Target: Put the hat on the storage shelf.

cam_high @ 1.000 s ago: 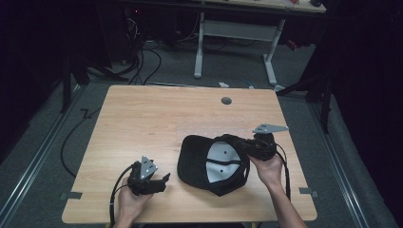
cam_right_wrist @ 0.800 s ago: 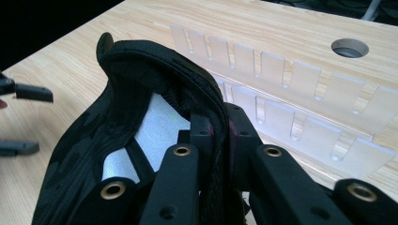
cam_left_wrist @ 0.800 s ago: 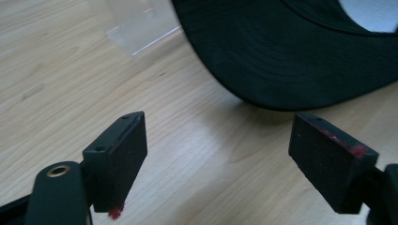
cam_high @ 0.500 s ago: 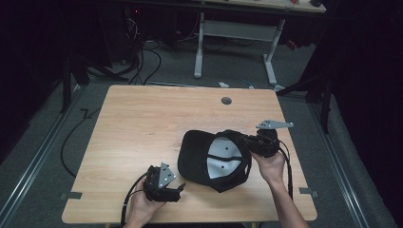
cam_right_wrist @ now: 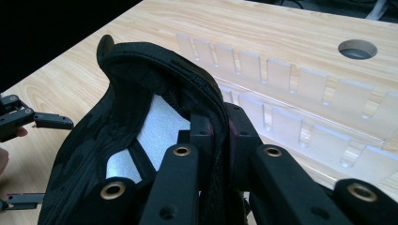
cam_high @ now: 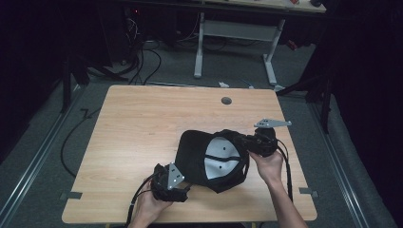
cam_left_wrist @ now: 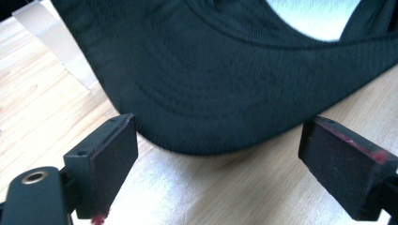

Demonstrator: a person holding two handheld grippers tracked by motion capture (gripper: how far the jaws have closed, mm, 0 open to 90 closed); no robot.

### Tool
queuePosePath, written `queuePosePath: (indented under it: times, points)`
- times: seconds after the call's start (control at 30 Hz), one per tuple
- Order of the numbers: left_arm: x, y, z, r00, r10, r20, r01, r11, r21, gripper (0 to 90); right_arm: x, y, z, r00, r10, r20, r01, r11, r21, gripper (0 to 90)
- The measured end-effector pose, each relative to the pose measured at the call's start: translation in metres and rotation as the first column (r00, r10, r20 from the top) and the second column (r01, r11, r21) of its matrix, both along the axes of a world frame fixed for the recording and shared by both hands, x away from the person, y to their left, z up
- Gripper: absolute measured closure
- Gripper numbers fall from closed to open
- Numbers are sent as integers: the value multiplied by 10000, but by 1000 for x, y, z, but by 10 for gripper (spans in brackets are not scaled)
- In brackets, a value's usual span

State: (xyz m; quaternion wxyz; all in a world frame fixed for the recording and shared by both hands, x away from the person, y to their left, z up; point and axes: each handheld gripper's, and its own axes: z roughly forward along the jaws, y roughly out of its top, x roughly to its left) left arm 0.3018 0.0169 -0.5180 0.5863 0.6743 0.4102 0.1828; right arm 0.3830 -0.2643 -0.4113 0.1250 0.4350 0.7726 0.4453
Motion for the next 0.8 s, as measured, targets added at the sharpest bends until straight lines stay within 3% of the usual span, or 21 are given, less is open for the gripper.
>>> queuePosePath:
  times: [0.1,0.43,0.8]
  points:
    - [0,-1,0,10000,22,45,-23,9998,222,116,0,2,-1,10000,65,-54,-65,10000,-8,837]
    - [-1,0,2,9996,23,275,-31,9996,264,127,0,4,-3,9981,378,-486,-389,9990,-228,836]
    - [-5,5,11,9966,-3,828,12,9999,-110,218,0,13,-9,9891,1063,-1014,-1097,9935,-289,834]
